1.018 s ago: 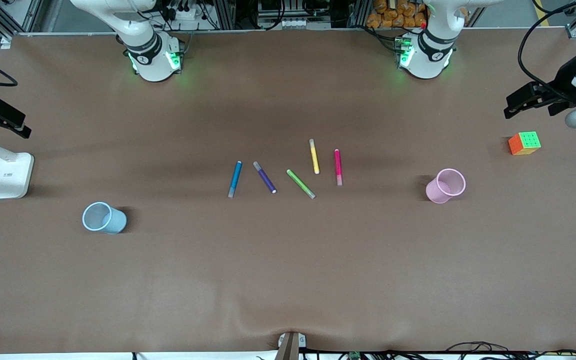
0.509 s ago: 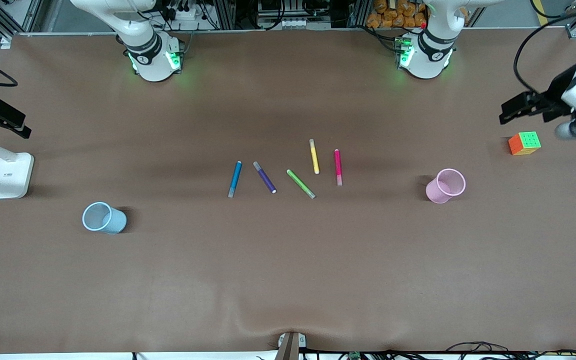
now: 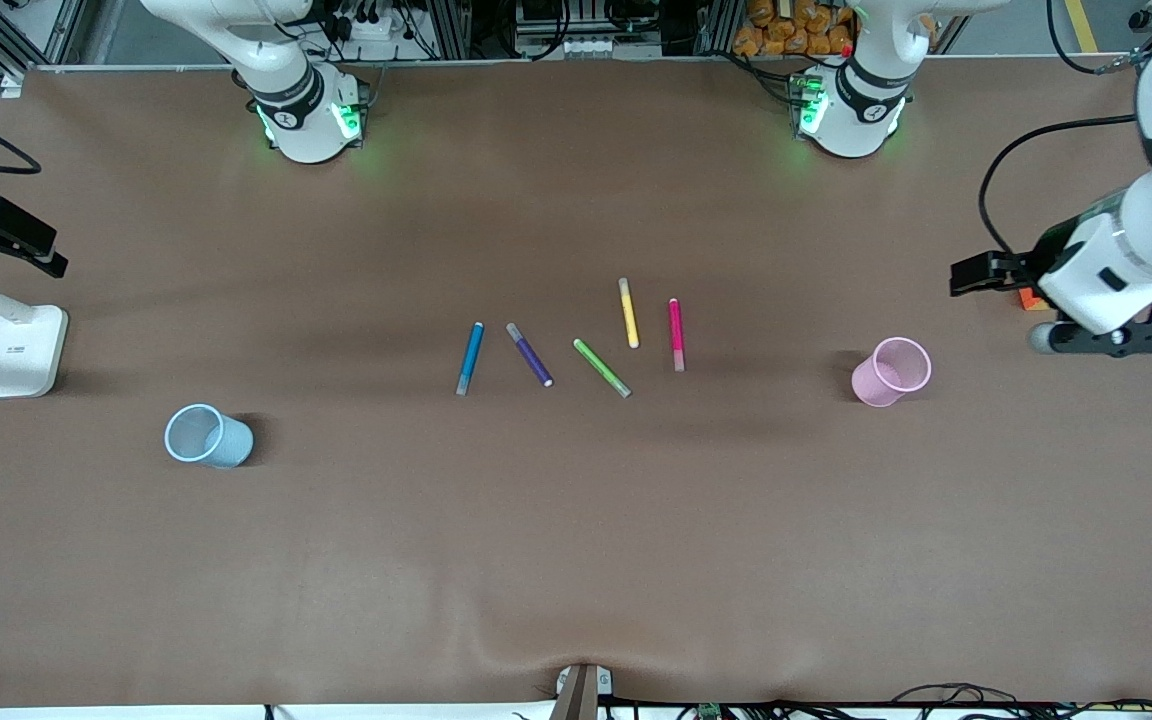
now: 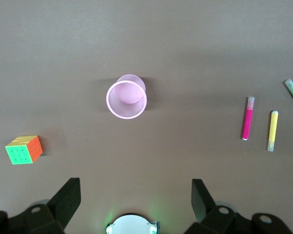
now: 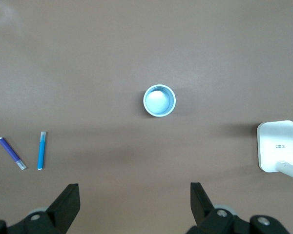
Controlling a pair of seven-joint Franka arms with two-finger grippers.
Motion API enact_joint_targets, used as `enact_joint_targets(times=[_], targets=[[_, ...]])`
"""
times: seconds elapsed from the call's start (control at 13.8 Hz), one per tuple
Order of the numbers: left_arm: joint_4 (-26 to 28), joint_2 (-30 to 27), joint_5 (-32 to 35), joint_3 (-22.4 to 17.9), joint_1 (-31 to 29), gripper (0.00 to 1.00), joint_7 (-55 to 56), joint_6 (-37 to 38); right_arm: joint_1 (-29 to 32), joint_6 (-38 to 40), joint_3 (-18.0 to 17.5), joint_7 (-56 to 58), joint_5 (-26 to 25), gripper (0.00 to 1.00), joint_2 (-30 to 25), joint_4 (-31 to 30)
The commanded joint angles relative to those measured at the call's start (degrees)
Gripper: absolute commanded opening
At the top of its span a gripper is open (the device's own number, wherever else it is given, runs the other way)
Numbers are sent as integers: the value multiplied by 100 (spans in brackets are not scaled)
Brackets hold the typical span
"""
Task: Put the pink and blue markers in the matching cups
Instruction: 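Move the left gripper from rest toward the pink marker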
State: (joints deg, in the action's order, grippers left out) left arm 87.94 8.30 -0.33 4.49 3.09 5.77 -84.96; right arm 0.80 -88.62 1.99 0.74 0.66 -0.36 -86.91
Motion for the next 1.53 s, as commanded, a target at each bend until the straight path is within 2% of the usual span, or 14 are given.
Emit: enact_joint_targets(times=[0.0,0.8,1.02,1.24,1.45], targets=[[-198,84,-2,-1,78,100,82,77,-1,37,-40,-48,-83,100,1,16],[-216,233,68,-1,17,100,83,85,-63,37,-40,-48,-83,100,1,7],[-251,558,16,8,96,100,109,76,-63,37,-49,-48,-75,100,1,-1],[-224,1119,76,-1,683,100,476,59,-63,46,-49,-48,-75,100,1,-1],[-224,1455,-20,8,799,100,697,-274,-72,46,-49,-48,-75,100,10,-1]])
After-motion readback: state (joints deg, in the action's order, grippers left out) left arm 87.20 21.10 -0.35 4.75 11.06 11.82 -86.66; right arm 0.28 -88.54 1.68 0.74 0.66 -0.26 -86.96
